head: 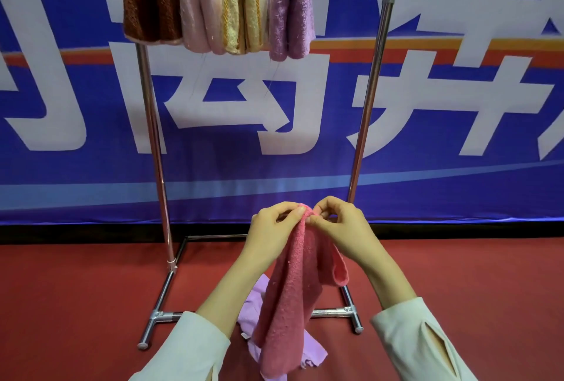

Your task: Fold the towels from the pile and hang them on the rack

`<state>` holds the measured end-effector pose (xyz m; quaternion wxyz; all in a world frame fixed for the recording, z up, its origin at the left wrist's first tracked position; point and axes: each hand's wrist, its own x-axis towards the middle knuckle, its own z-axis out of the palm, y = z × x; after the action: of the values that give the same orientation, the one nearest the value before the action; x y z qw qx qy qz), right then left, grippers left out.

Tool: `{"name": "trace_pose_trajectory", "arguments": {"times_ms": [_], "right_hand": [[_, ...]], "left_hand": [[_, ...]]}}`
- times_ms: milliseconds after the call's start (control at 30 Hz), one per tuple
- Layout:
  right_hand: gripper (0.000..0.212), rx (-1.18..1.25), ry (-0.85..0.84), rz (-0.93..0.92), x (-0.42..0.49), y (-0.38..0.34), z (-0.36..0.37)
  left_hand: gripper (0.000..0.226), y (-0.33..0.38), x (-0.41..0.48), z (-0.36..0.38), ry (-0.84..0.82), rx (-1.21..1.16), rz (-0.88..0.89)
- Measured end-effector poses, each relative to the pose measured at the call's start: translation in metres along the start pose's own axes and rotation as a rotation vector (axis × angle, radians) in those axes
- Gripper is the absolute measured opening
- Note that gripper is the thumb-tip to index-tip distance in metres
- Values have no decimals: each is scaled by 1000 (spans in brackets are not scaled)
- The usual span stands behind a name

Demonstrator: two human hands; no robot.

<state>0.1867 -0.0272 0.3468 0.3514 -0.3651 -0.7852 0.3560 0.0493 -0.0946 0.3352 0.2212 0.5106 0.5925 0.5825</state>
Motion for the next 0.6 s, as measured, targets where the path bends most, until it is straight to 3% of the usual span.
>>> {"name": "trace_pose_trajectory", "arguments": {"times_ms": [367, 467, 600], "right_hand": [[16, 20, -5, -20, 1, 3, -4], [18, 82, -47, -13, 1, 3, -3], [16, -3, -192, 20, 0, 10, -1]], "left_hand": [[11, -11, 3, -4, -159, -118, -21], [15, -11, 4, -4, -119, -120, -40], [16, -5, 6, -6, 52, -20, -14]]}}
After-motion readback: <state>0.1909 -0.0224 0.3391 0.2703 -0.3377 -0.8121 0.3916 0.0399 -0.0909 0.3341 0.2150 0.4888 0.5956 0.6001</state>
